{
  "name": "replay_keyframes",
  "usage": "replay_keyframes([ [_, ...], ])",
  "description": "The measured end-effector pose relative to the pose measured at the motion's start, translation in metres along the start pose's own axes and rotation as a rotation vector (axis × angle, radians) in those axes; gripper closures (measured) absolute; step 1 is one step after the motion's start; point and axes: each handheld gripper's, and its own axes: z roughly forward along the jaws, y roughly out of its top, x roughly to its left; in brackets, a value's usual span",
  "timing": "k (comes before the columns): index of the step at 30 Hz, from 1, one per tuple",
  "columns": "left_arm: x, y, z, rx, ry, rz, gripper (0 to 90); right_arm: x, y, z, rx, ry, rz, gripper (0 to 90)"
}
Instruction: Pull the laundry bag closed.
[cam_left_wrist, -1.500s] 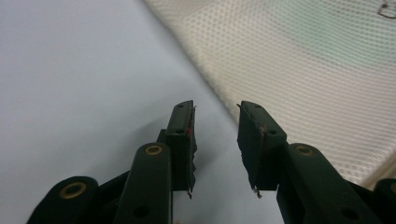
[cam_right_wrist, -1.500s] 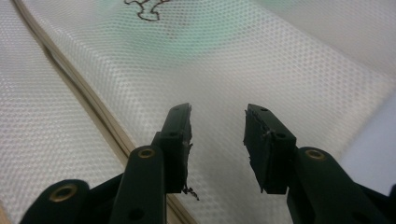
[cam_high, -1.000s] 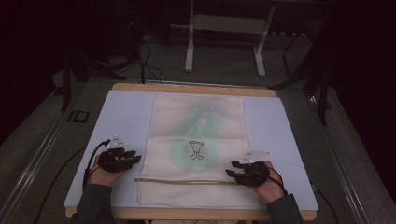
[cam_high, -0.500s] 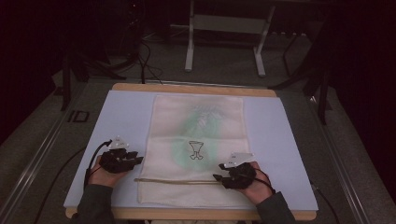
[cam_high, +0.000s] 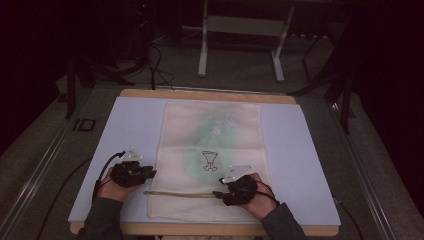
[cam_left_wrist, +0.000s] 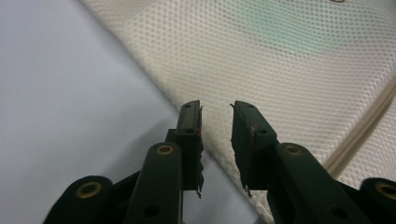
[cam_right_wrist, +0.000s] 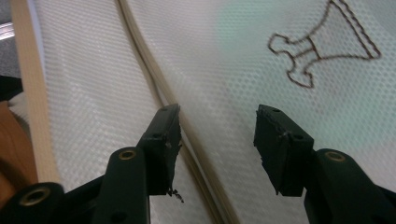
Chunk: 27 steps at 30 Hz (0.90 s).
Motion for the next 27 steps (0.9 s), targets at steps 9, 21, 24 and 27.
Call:
replay_keyframes([
  [9, -0.005, 0.001, 0.005, 0.032, -0.069, 0.036, 82.8, 0.01, 0.015, 0.007, -0.007, 0.028, -0.044, 48.8],
  [21, -0.007, 0.001, 0.011, 0.079, -0.064, 0.049, 81.9, 0.021, 0.029, 0.018, -0.01, 0.06, -0.08, 48.7],
  [24, -0.004, 0.0, 0.013, 0.098, -0.06, 0.038, 82.0, 0.024, 0.033, 0.021, -0.015, 0.067, -0.091, 48.8],
  [27, -0.005, 0.0, 0.014, 0.097, -0.057, 0.037, 82.7, 0.028, 0.036, 0.025, -0.017, 0.081, -0.101, 49.2],
])
